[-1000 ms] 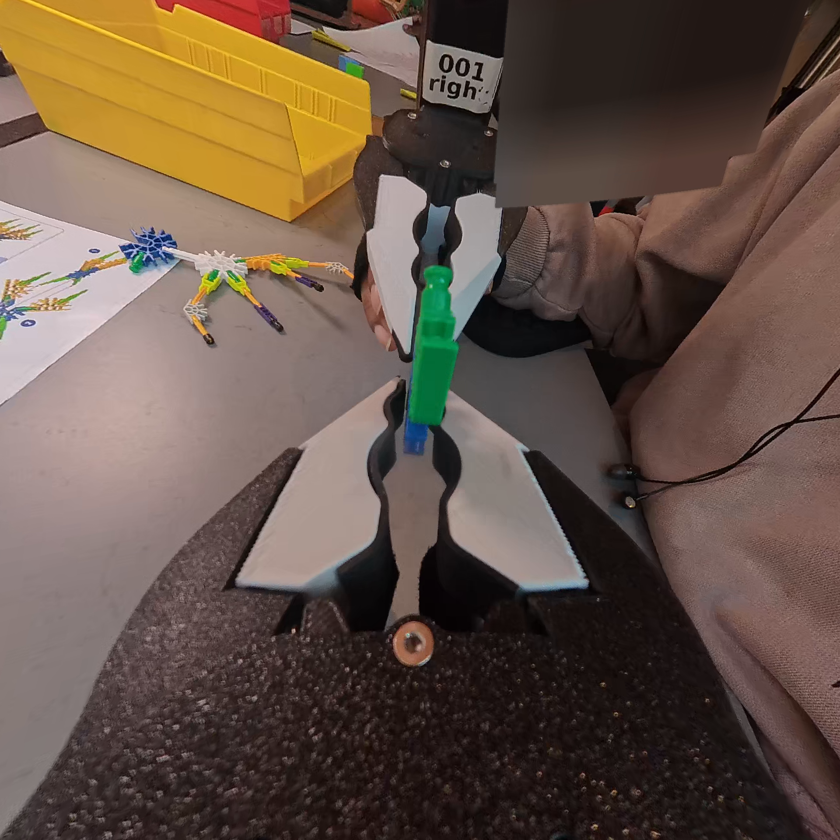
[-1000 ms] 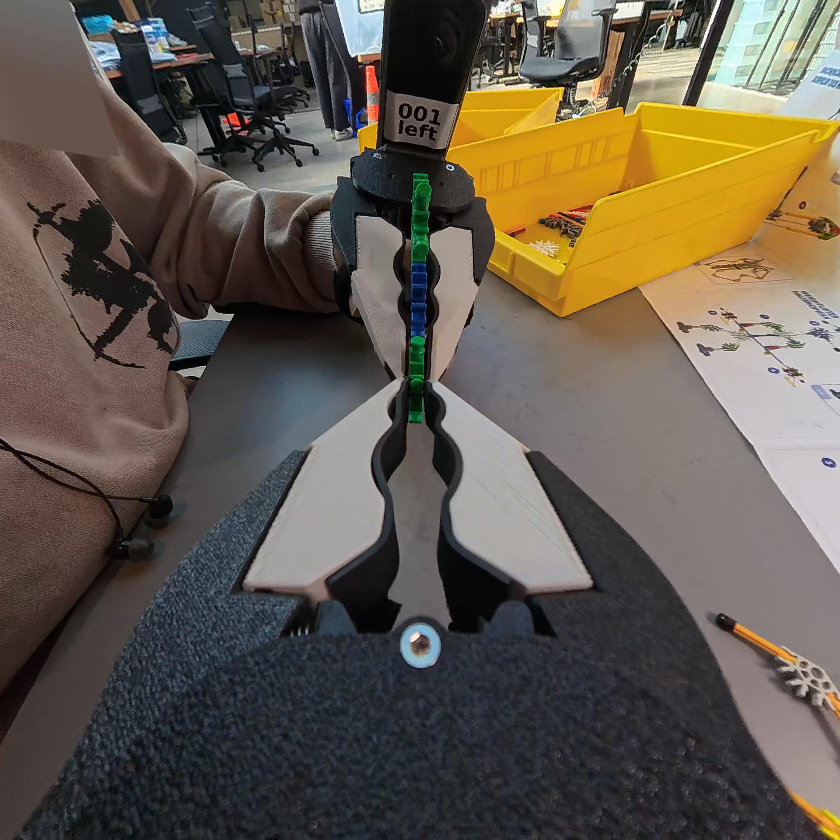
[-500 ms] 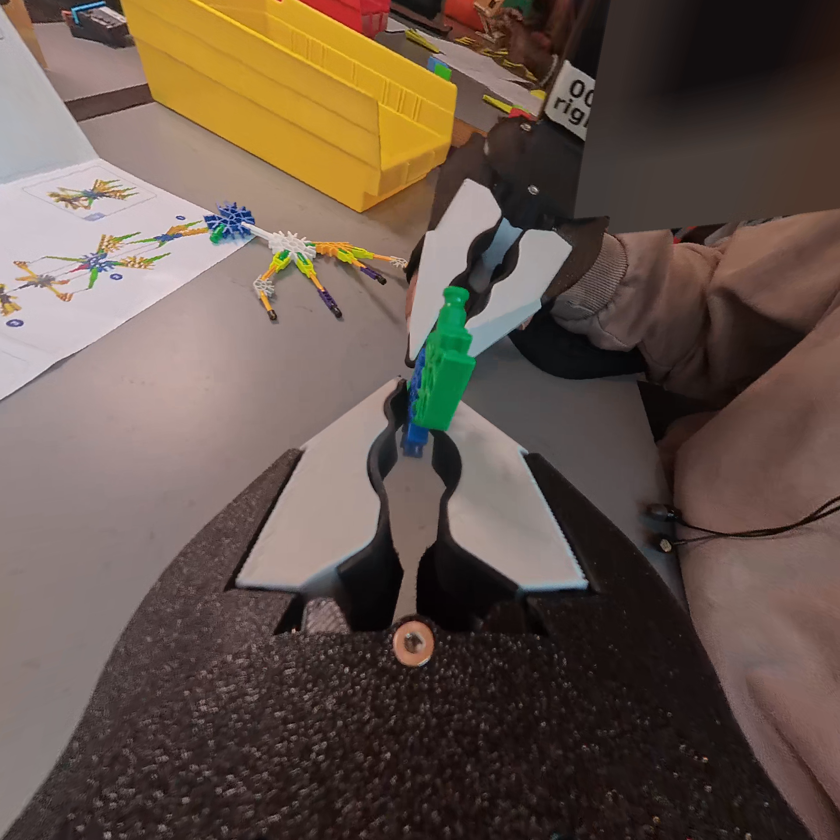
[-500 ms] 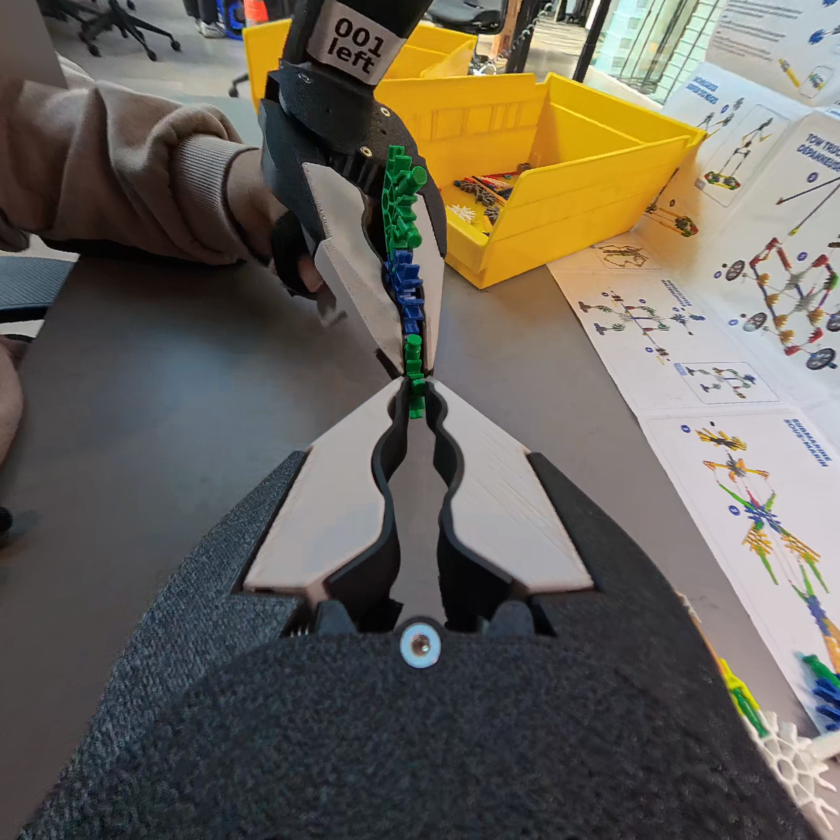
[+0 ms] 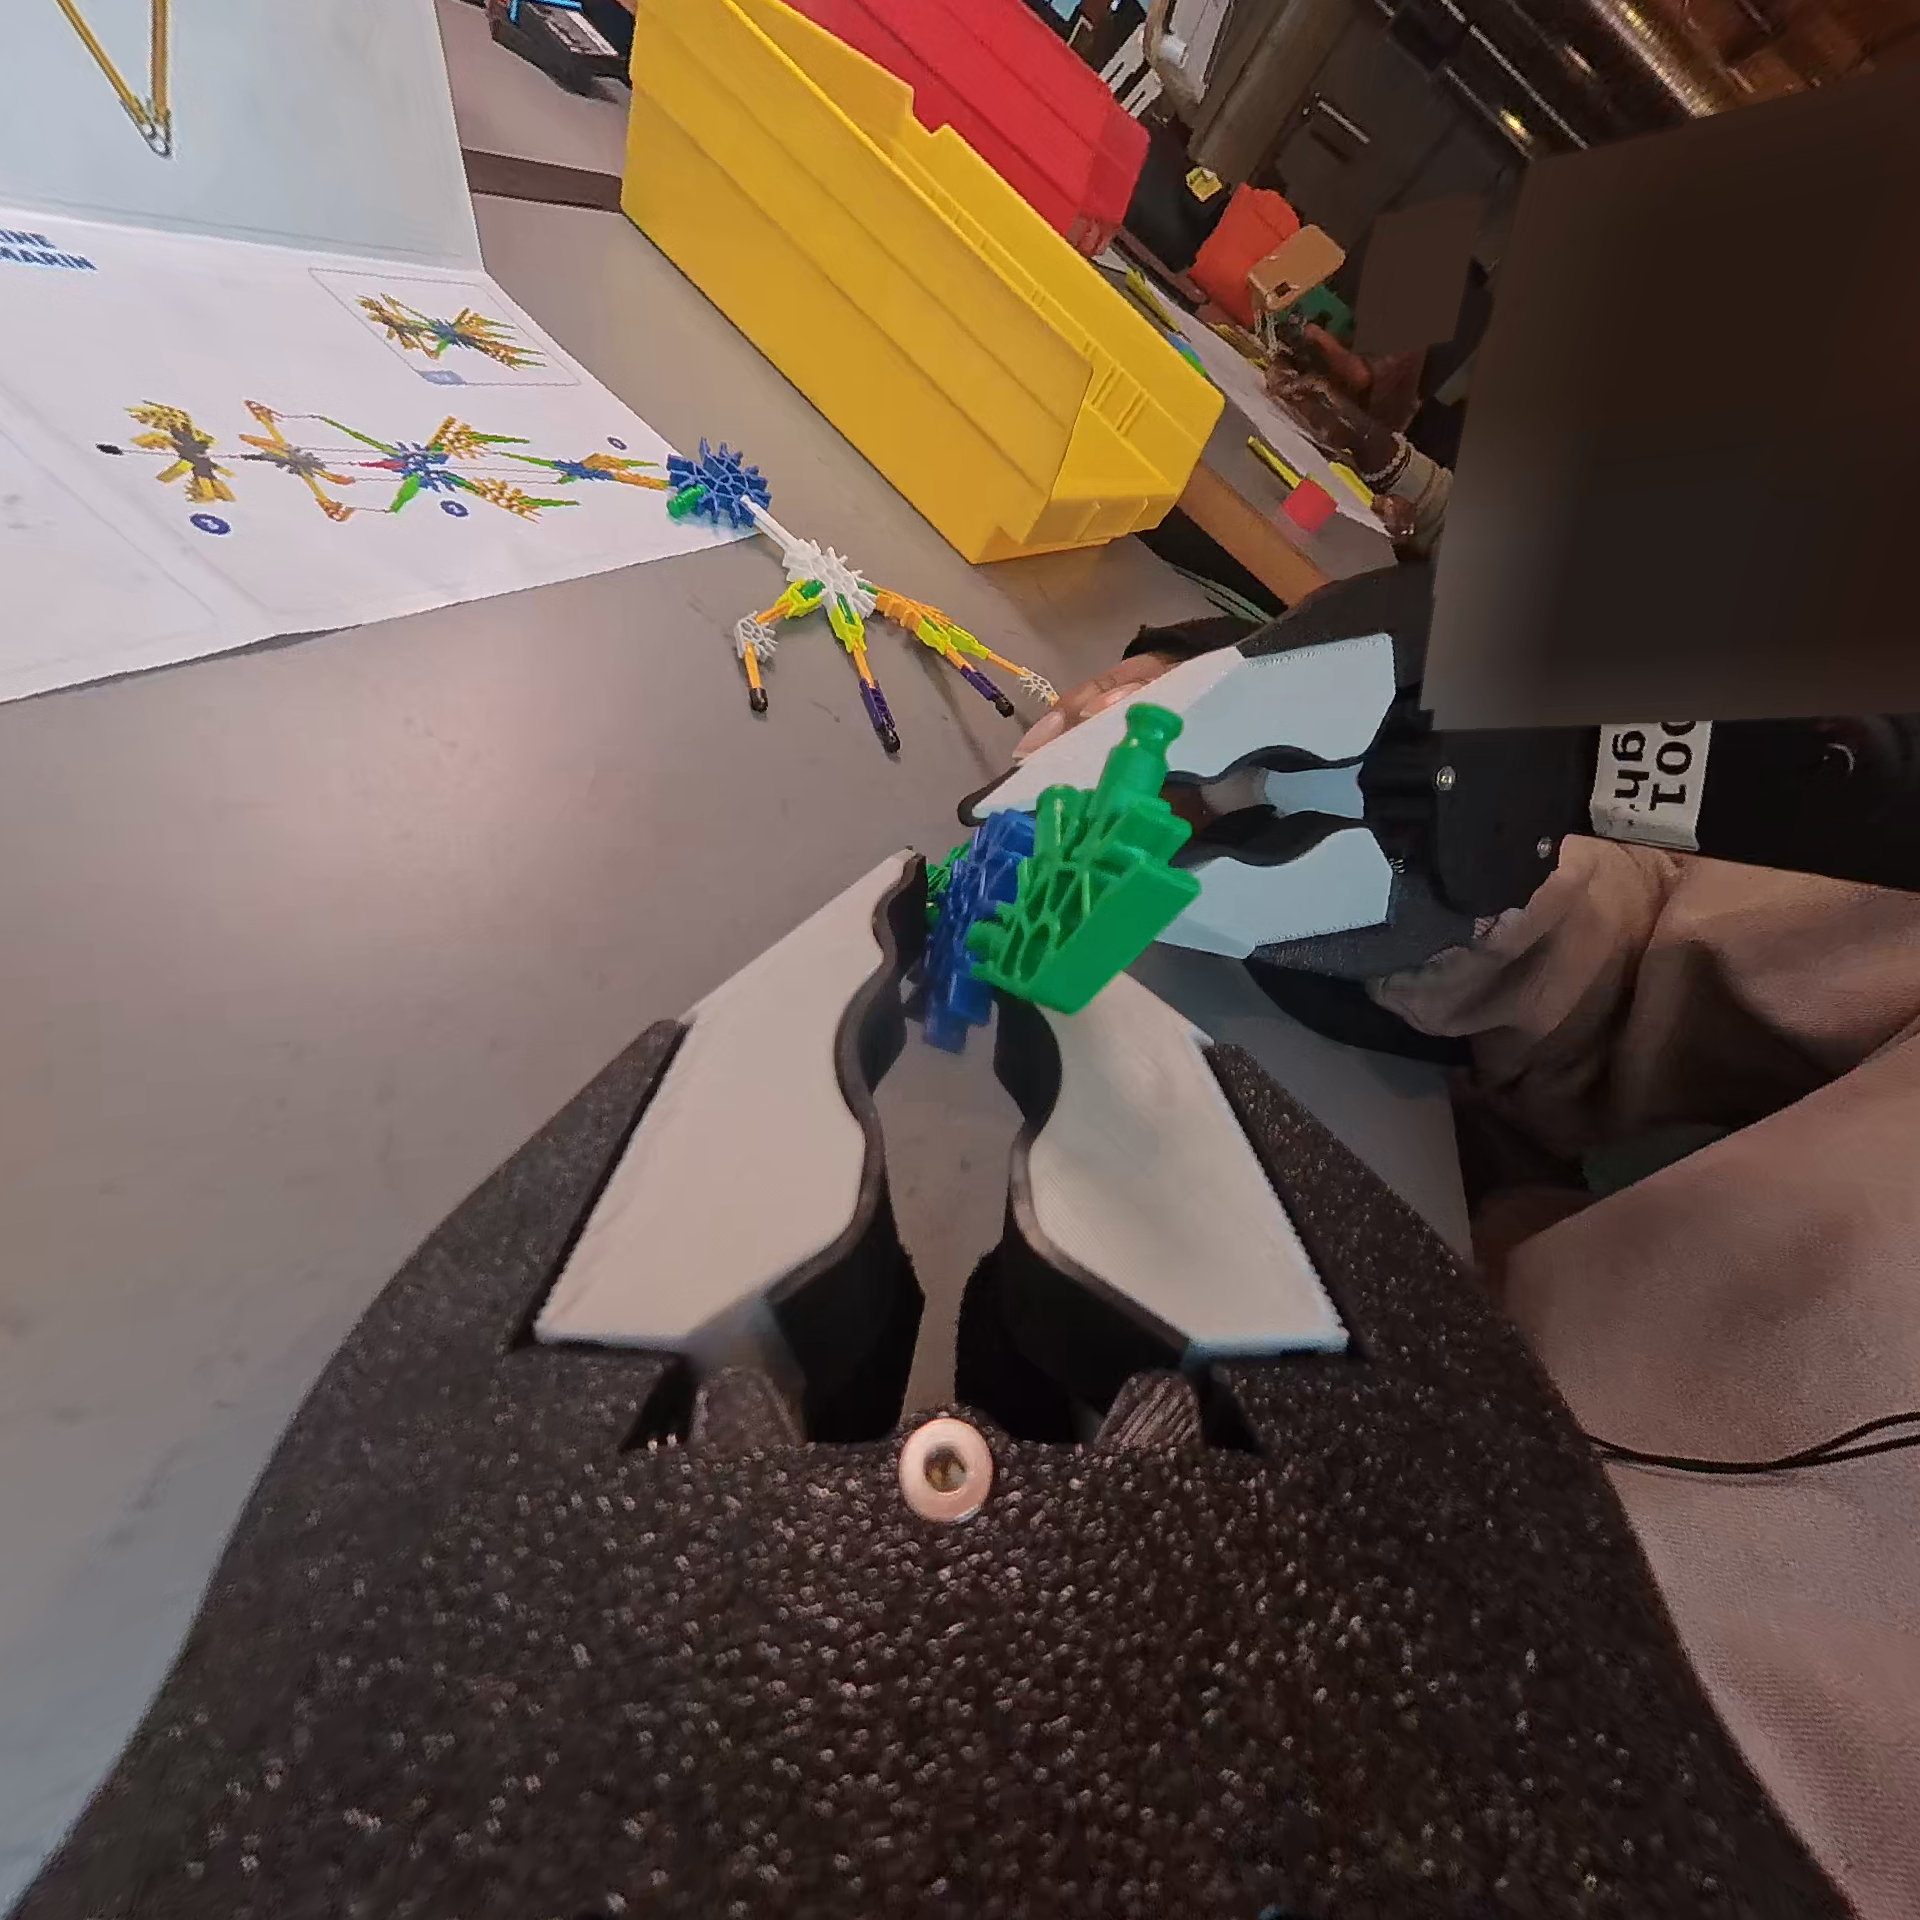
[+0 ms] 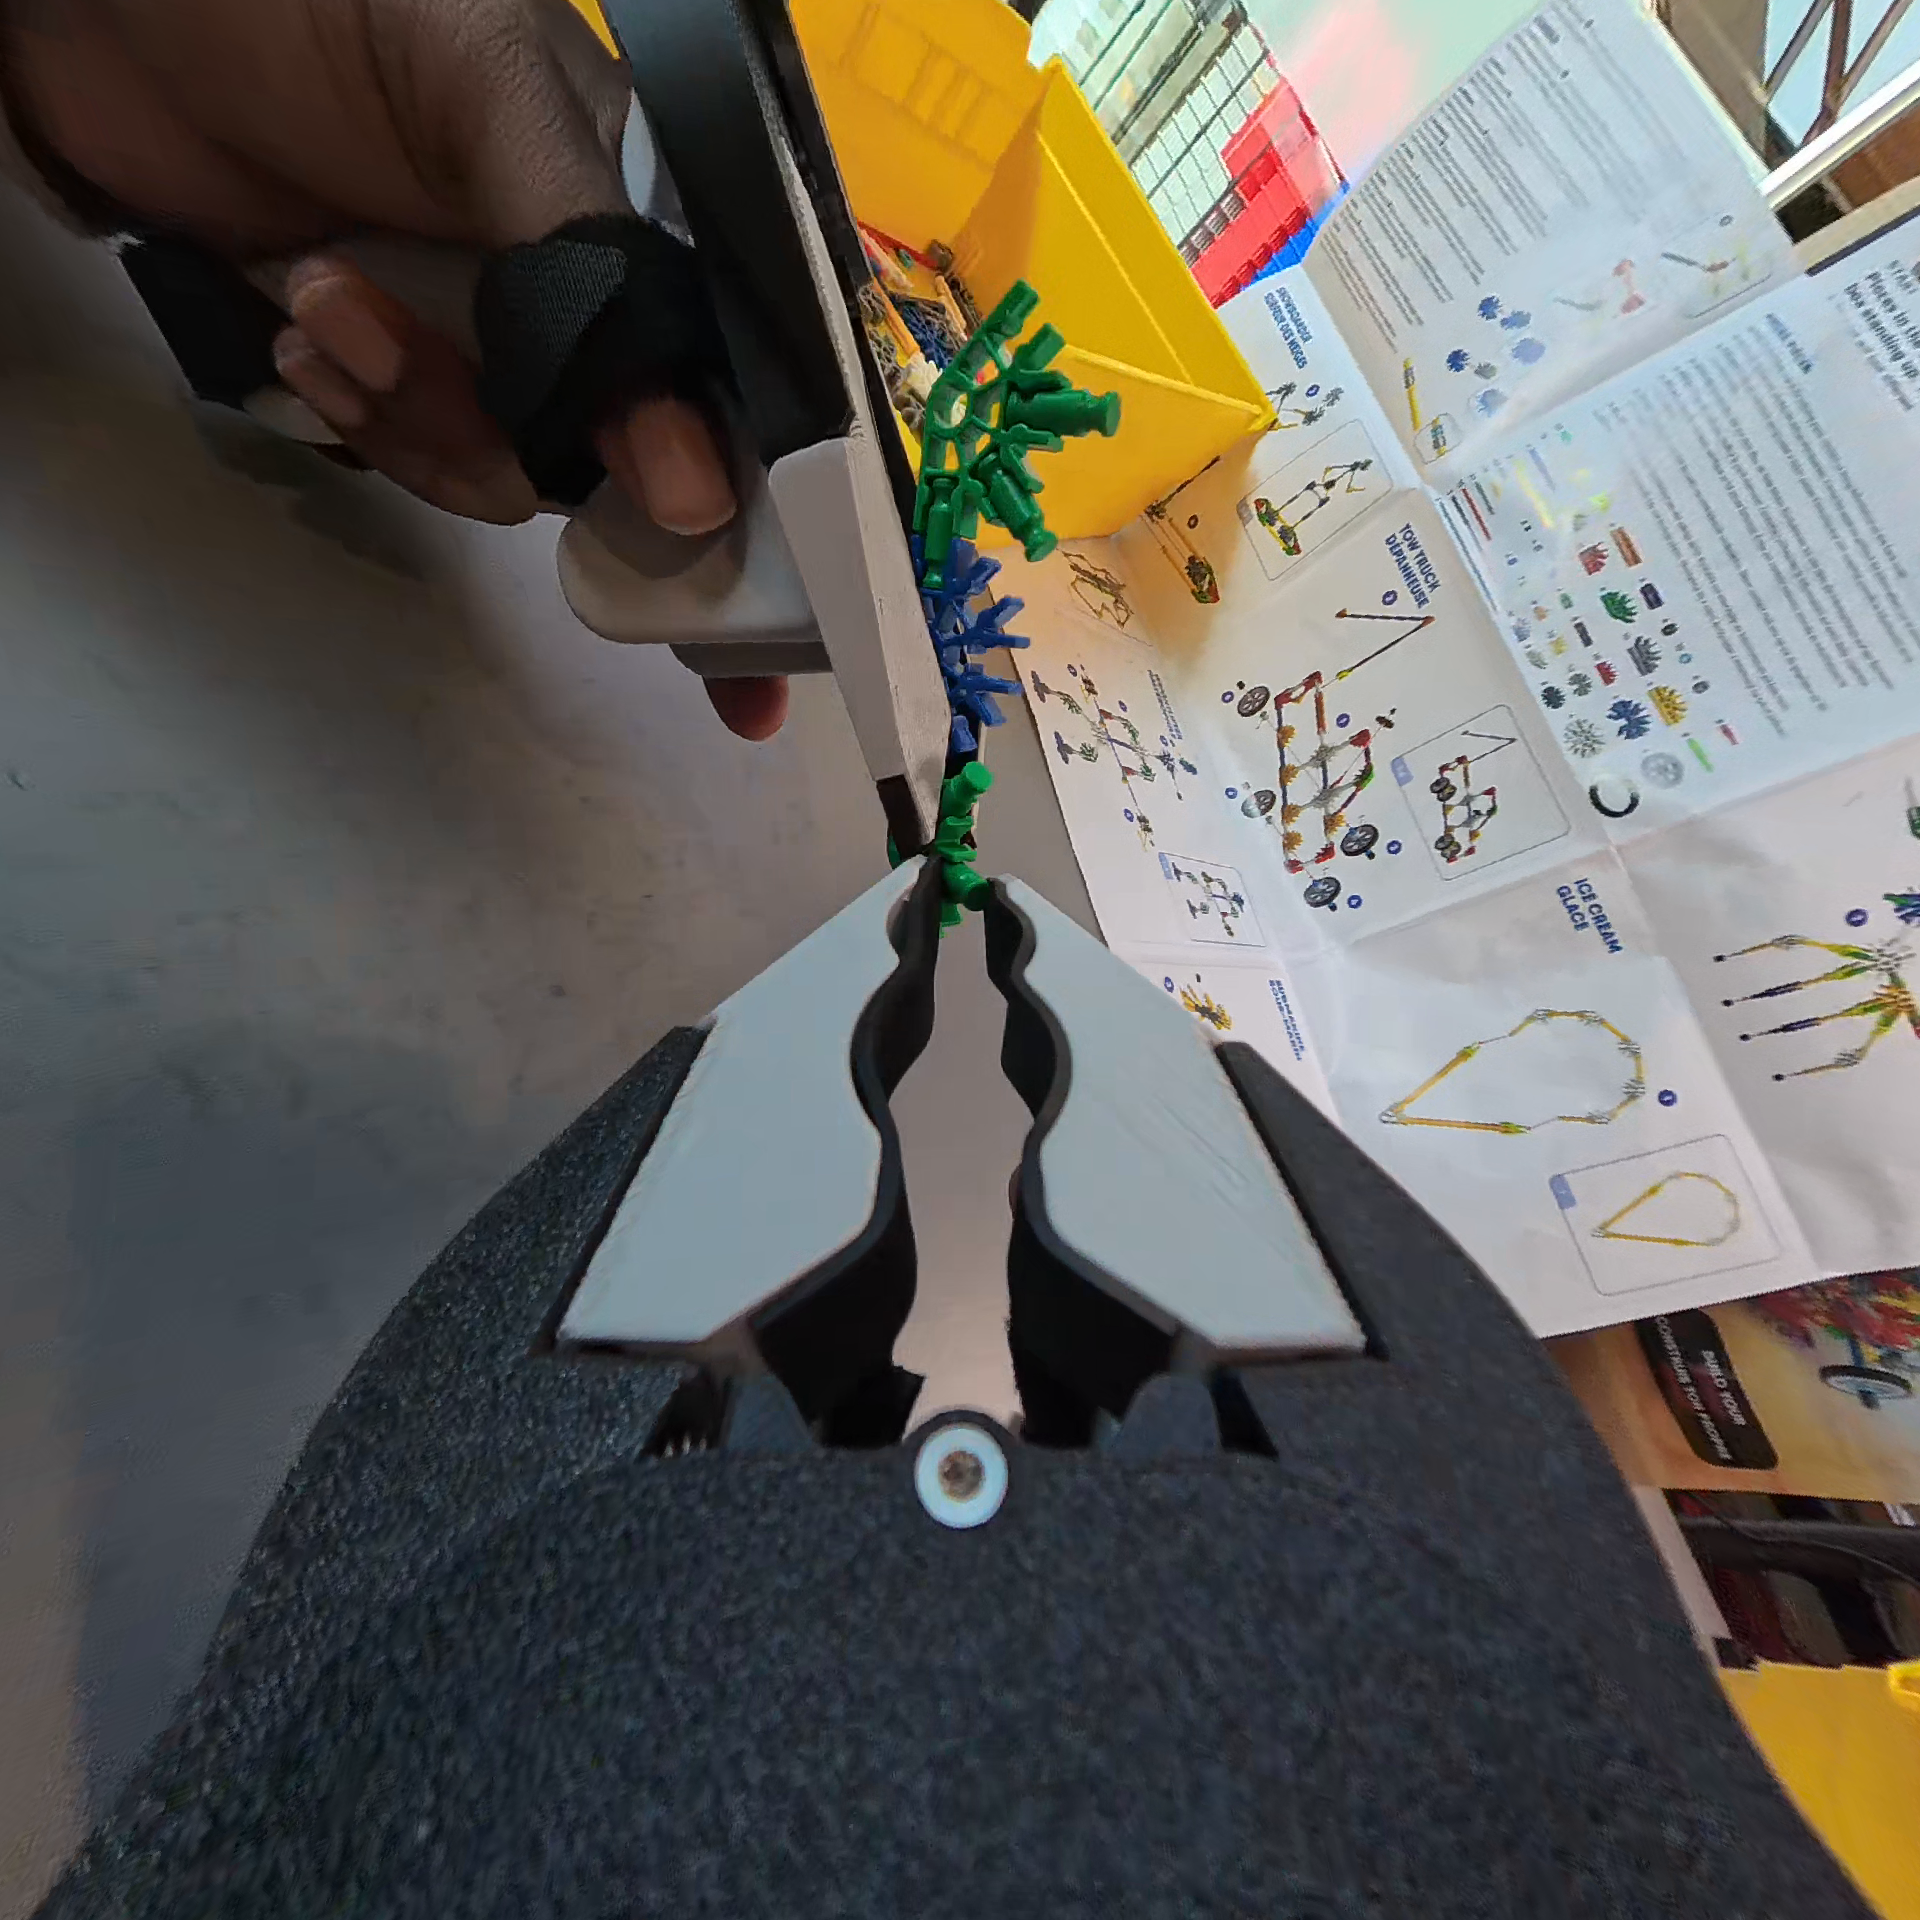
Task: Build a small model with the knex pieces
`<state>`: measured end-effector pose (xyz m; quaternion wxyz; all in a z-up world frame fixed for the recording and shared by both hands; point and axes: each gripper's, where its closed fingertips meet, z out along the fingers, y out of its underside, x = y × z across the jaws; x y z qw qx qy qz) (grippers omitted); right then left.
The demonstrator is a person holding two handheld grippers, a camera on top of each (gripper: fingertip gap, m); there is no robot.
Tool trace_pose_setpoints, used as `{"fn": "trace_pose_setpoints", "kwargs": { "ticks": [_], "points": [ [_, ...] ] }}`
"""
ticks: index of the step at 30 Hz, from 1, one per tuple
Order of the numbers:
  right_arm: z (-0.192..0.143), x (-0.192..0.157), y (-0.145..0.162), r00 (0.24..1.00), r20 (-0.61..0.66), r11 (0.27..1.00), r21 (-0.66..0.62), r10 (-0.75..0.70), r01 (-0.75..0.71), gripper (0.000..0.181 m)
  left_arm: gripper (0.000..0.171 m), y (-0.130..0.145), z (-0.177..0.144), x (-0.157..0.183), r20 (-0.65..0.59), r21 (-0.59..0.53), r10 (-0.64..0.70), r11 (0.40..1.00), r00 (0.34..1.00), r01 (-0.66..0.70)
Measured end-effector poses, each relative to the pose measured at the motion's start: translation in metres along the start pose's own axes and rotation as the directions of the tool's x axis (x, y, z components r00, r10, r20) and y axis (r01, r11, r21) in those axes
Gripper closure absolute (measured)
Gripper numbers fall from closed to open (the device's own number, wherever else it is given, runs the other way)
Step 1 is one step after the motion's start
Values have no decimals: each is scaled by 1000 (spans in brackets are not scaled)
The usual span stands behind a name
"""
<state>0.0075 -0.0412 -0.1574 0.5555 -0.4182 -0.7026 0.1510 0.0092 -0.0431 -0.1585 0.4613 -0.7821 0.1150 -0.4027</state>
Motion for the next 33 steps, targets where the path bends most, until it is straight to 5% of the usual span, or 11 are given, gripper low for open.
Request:
{"fn": "trace_pose_setpoints", "kwargs": {
  "ticks": [4,7,10,20,27,33],
  "points": [
    [-2,-3,0,988,90,991,47,123,-127,175,164,2,0,2,-25,-21,29,999,999,-30],
    [-11,-2,-8,810,346,843,89,473,-530,176,164,0,-1,14,-68,-26,178,983,982,-180],
    [-21,-4,-16,706,467,768,85,532,-635,176,162,-1,-4,27,-78,-5,334,942,939,-335],
    [-63,-18,-51,321,812,556,-5,487,-831,176,165,3,-21,79,-367,56,362,928,857,-368],
    [-77,-21,-64,232,875,510,-19,425,-860,176,166,3,-28,98,-496,68,275,958,824,-279],
    [-88,-26,-71,144,923,469,-44,357,-882,175,166,6,-31,111,-507,113,369,924,779,-365]
  ]
}}
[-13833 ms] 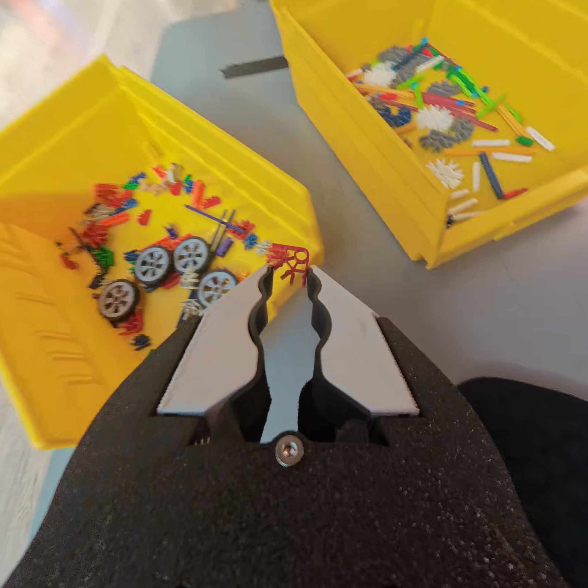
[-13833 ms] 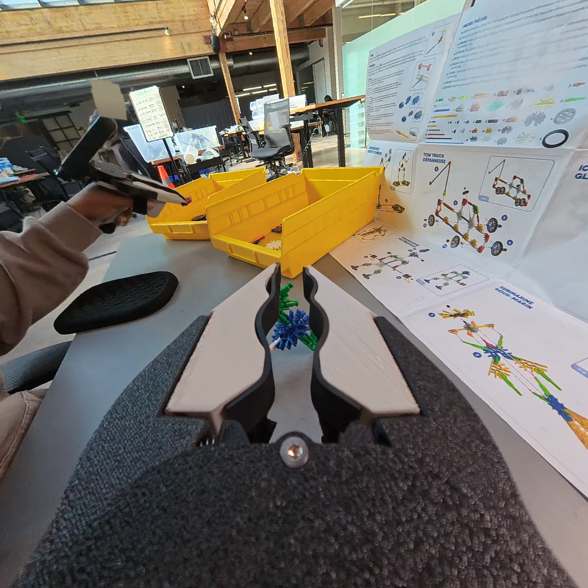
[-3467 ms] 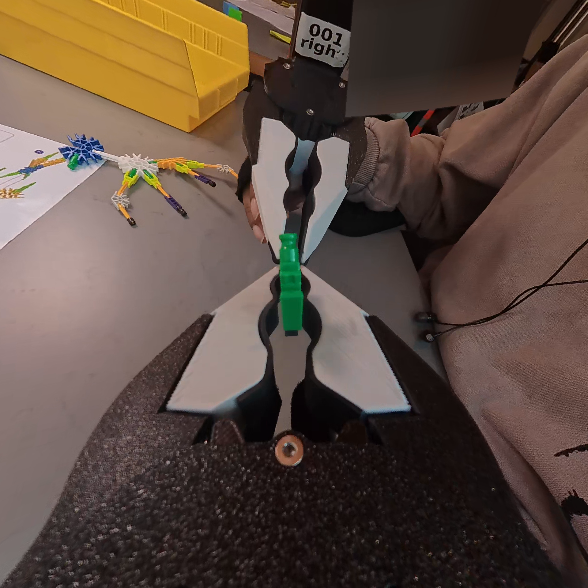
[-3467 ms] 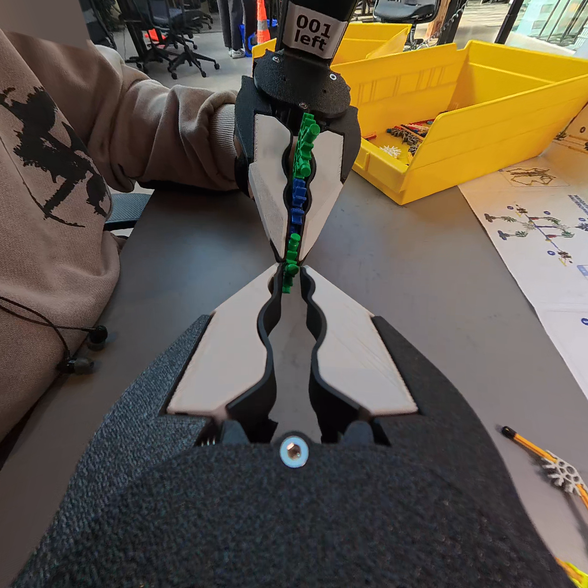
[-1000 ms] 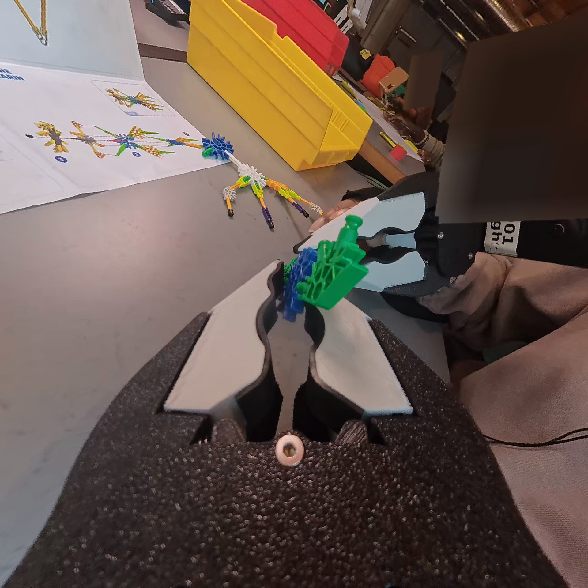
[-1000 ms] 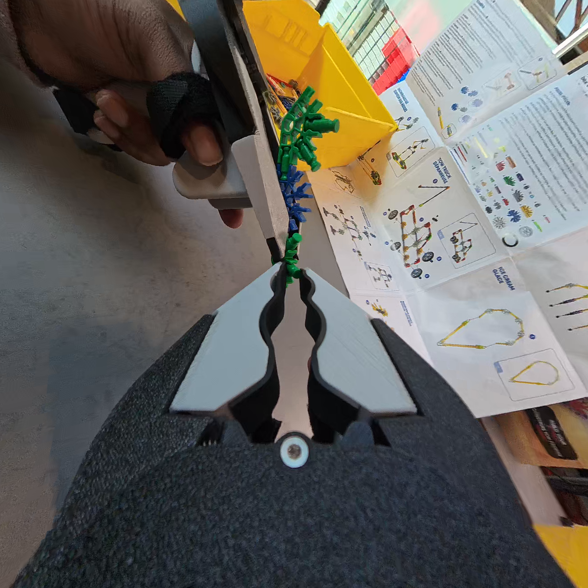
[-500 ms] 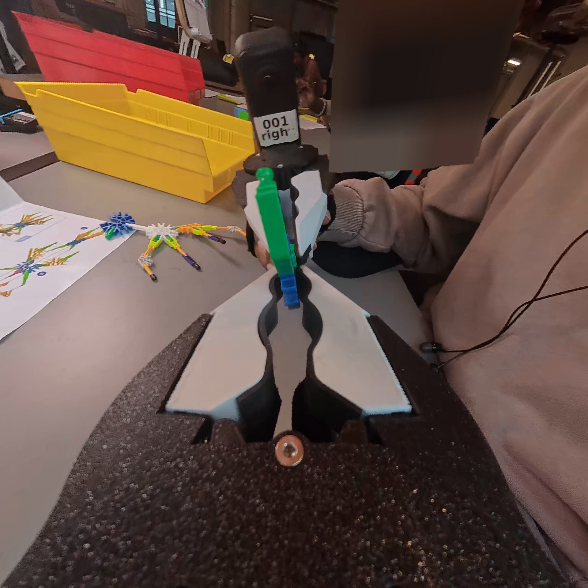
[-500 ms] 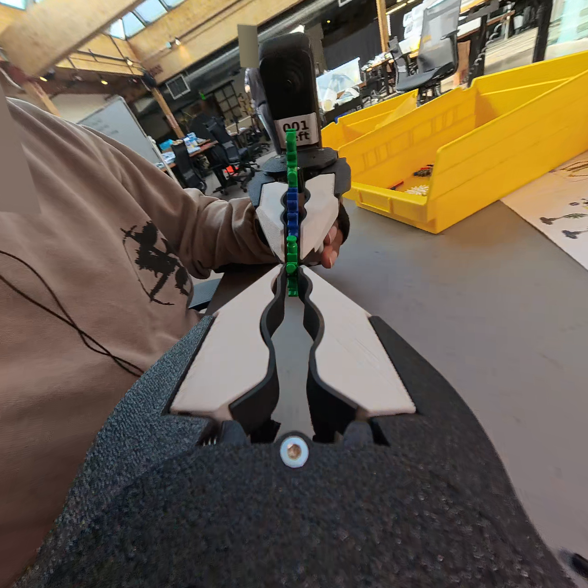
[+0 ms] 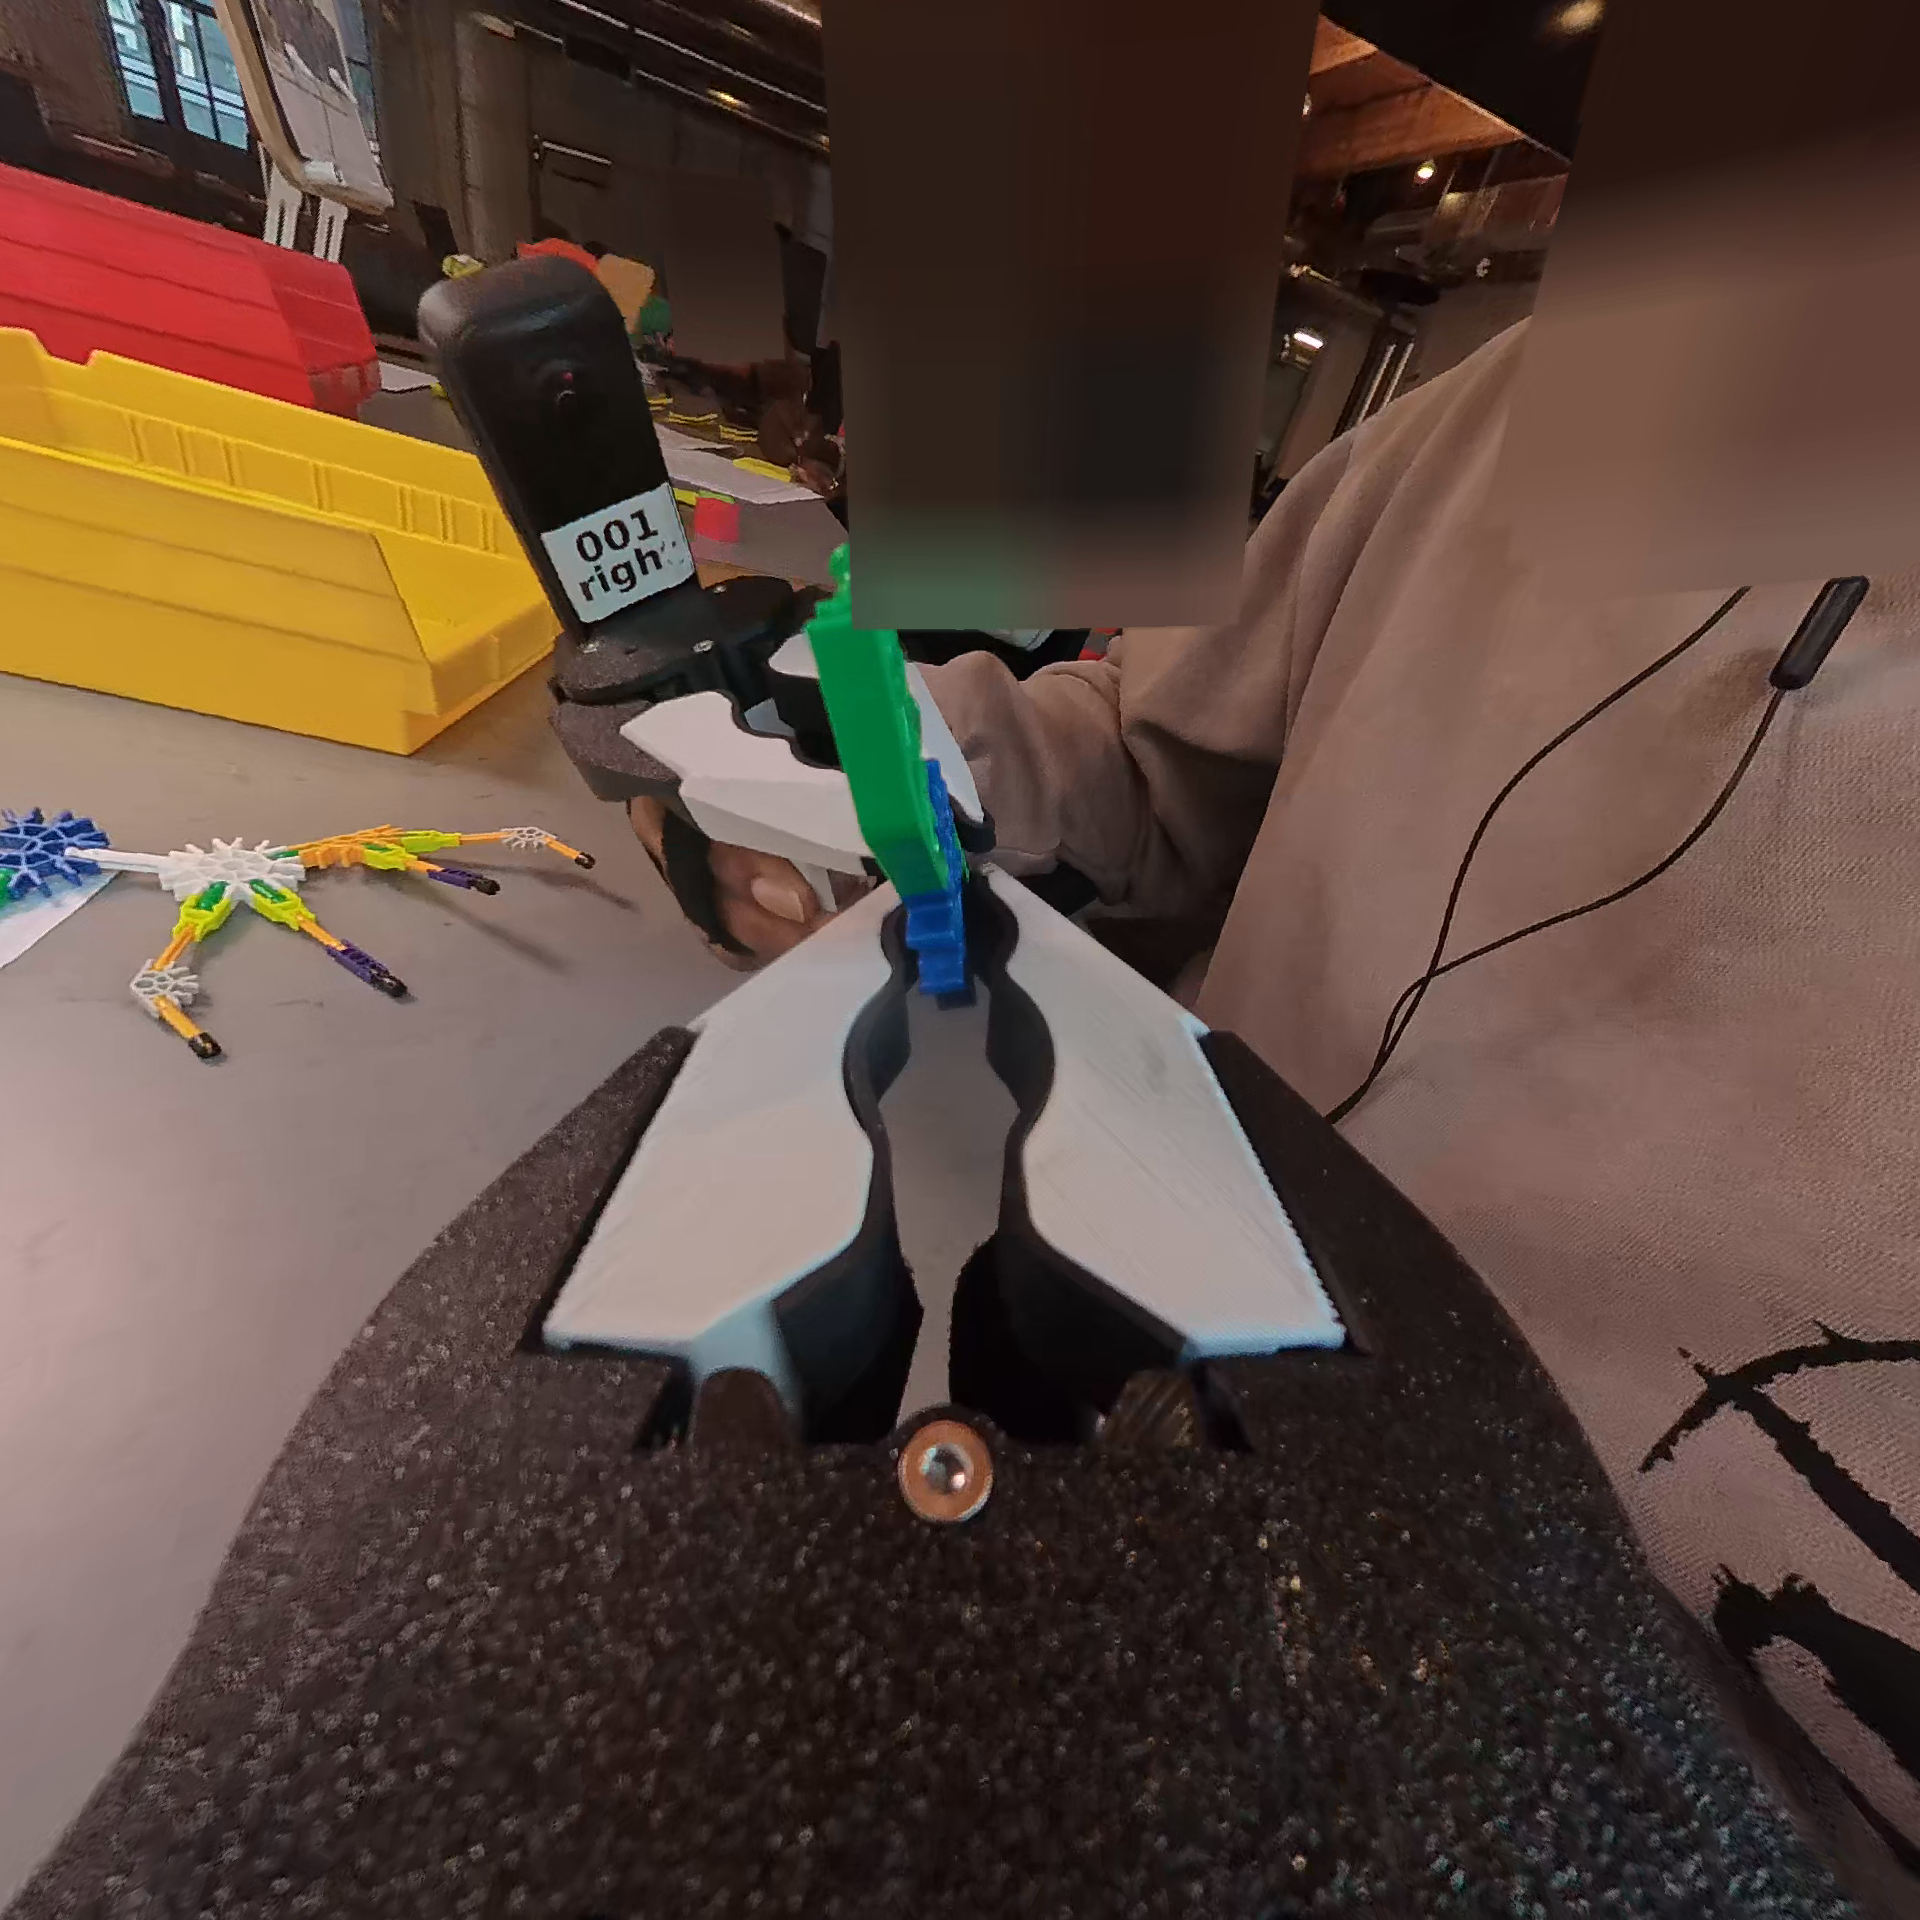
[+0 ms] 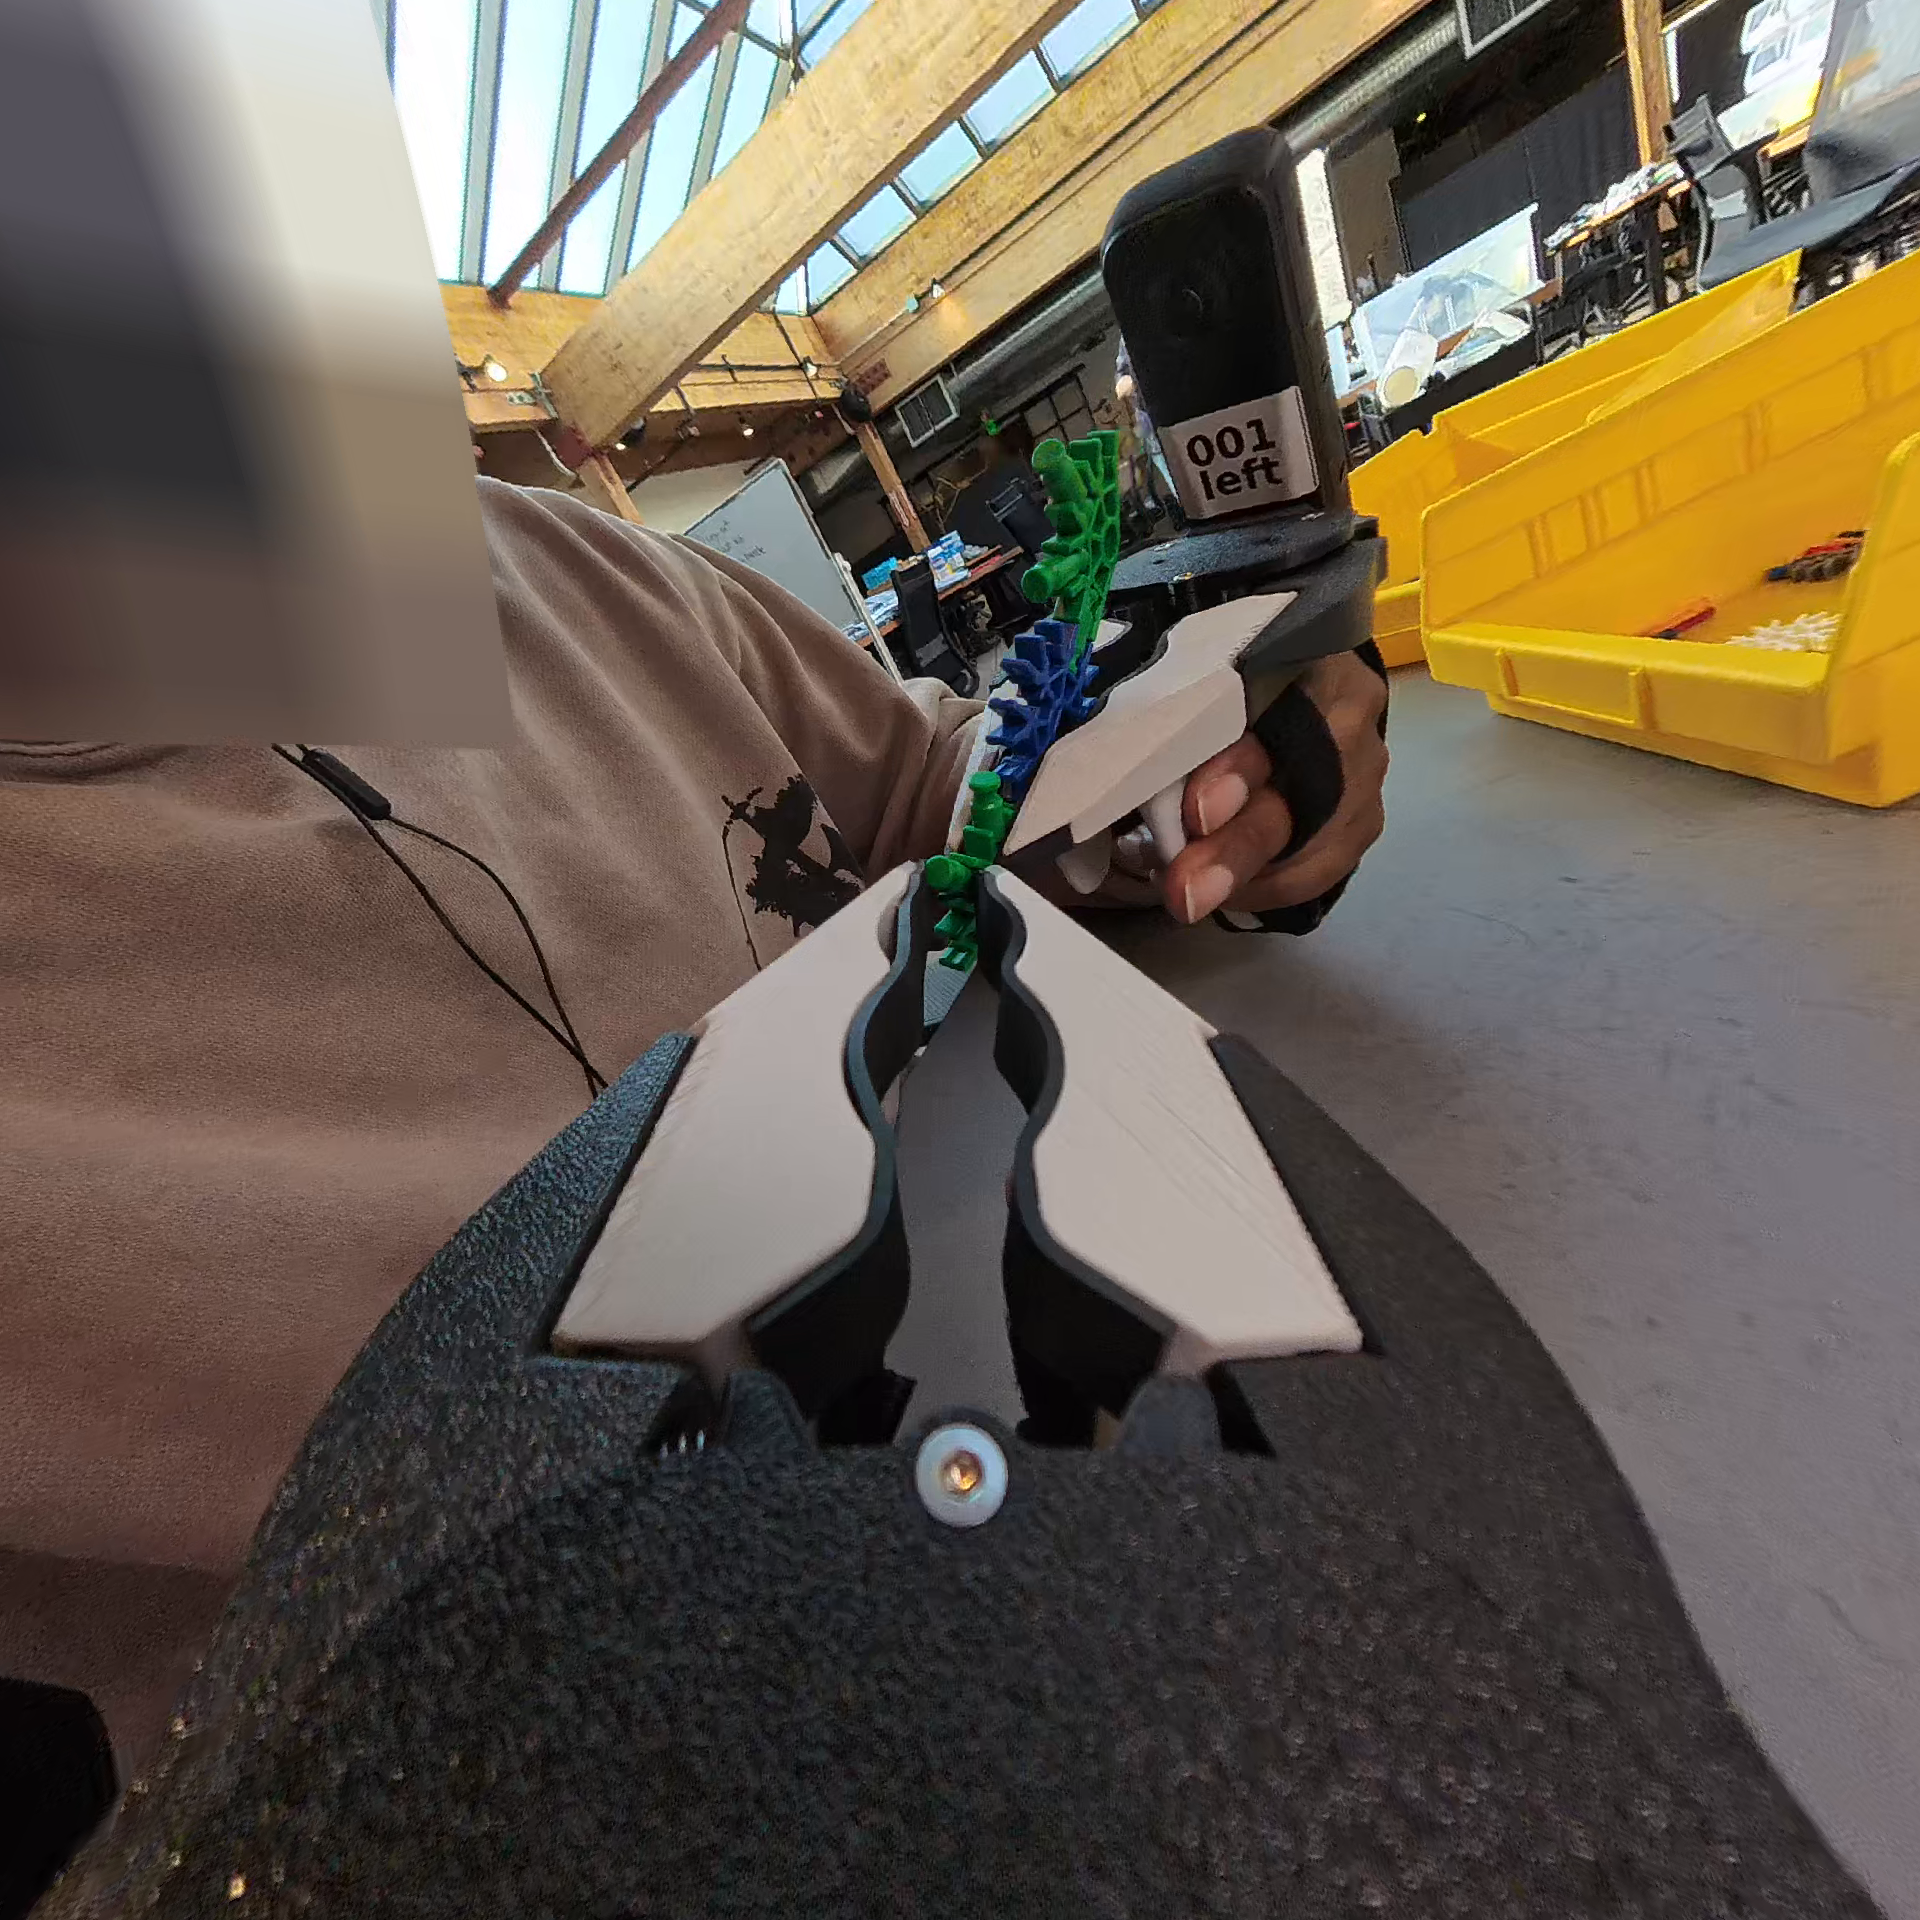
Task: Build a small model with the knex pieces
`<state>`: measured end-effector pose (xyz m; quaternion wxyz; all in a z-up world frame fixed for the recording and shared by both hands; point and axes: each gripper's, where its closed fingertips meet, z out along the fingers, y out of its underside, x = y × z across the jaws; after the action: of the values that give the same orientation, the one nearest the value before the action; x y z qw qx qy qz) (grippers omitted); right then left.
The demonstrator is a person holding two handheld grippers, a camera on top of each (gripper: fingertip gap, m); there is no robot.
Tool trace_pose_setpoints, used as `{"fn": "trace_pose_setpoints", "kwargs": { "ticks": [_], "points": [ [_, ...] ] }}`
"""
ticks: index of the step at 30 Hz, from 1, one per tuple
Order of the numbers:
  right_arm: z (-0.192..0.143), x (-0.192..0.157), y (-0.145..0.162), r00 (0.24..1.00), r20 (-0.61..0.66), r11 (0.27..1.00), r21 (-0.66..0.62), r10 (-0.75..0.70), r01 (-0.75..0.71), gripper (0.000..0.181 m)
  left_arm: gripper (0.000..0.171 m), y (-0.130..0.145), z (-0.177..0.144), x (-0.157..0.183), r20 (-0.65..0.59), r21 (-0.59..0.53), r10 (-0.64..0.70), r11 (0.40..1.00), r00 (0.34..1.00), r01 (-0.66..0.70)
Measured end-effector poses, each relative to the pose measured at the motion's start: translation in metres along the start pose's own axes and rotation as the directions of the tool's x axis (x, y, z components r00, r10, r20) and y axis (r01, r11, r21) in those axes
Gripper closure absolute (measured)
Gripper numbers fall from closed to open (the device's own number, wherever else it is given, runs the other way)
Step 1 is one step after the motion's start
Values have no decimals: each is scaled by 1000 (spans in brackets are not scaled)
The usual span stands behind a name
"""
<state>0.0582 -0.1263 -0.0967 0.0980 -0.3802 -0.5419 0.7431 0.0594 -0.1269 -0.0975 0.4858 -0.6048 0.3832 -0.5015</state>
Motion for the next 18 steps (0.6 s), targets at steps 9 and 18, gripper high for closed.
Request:
{"fn": "trace_pose_setpoints", "kwargs": {
  "ticks": [9,18],
  "points": [
    [2,-21,12,987,160,999,-44,12,-5,175,165,6,12,20,-60,-36,76,996,995,-78],
    [-15,26,0,980,-177,995,-47,-93,86,177,162,1,-8,-27,151,13,-16,1000,988,14]
  ]
}}
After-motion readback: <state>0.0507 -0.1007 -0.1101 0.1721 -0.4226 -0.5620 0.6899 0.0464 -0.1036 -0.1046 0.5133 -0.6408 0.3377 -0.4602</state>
